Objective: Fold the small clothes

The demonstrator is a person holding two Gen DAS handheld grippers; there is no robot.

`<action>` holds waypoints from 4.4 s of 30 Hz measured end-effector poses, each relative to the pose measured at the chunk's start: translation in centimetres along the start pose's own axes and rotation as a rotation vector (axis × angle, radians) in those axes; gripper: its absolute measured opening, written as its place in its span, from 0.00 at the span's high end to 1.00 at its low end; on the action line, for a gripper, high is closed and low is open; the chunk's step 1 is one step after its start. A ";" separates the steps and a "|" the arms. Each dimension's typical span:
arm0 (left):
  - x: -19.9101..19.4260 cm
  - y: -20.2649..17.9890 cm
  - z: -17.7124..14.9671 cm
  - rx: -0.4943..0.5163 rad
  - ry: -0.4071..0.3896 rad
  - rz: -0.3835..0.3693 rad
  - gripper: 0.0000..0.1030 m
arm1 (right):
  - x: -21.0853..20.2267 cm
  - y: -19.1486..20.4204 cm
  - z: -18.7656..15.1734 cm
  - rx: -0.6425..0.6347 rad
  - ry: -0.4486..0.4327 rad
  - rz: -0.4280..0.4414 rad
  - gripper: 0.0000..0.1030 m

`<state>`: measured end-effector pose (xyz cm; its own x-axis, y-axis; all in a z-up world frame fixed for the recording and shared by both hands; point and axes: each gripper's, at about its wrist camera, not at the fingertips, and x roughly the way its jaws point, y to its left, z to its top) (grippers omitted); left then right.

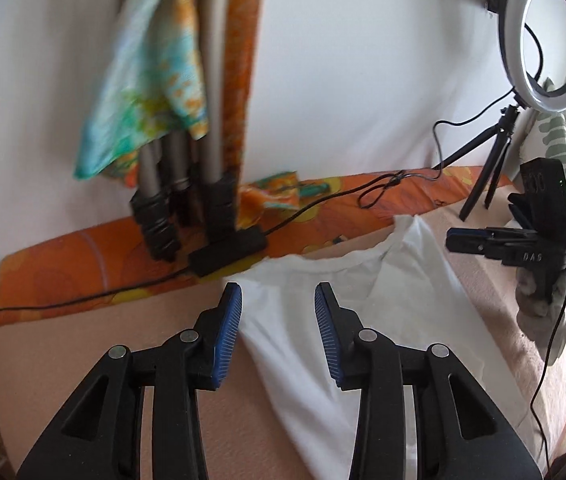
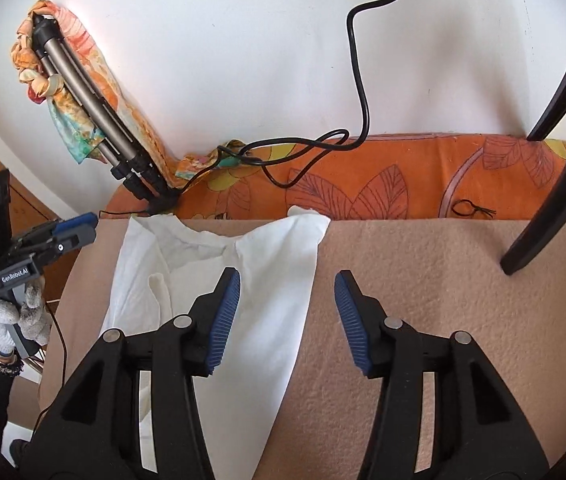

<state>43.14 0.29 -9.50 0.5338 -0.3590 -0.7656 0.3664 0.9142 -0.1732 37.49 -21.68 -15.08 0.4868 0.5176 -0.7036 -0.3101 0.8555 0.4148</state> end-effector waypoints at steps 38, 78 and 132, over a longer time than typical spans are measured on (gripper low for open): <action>-4.9 -2.0 -1.2 -0.117 -0.135 -0.112 0.95 | -7.9 6.4 0.8 -0.138 -0.053 0.045 0.94; -18.8 -13.7 -27.6 0.172 -0.027 -0.064 0.66 | -21.0 13.0 -29.3 -0.305 -0.016 -0.117 0.91; -15.8 -17.3 -28.3 0.293 0.014 0.057 0.62 | -17.4 5.4 -28.2 0.479 0.076 0.209 0.93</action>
<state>6.77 -4.55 -11.98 0.5496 -0.3042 -0.7781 0.5420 0.8386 0.0550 4.32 -26.48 -16.83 0.3887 0.6902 -0.6104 0.0225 0.6551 0.7552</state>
